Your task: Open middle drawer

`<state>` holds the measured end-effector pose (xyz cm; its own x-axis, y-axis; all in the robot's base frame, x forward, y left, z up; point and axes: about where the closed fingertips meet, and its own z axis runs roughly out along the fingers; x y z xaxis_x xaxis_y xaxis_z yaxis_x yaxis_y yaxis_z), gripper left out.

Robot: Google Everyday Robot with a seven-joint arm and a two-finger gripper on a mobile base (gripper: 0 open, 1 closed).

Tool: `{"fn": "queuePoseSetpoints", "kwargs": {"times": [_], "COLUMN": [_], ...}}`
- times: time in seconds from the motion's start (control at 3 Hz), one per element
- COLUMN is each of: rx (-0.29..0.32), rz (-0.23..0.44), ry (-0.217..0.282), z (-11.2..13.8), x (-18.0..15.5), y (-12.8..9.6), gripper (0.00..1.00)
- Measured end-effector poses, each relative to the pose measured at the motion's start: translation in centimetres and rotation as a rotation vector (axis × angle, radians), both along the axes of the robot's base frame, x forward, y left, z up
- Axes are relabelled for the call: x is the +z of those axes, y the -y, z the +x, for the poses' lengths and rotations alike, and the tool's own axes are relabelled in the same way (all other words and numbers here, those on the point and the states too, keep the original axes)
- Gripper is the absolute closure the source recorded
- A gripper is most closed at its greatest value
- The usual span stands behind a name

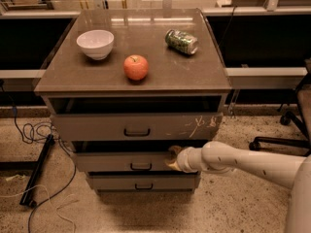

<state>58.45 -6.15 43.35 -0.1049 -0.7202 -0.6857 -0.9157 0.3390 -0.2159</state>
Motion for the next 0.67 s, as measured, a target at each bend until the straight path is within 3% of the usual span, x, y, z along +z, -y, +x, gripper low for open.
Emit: {"fn": "queuePoseSetpoints", "kwargs": {"times": [0.33, 0.67], "rx": [0.0, 0.0], "rz": [0.0, 0.0], "ry": [0.0, 0.0], "z": [0.1, 0.1], "x": [0.46, 0.83], "y": [-0.01, -0.01], "gripper": [0.96, 1.0]}}
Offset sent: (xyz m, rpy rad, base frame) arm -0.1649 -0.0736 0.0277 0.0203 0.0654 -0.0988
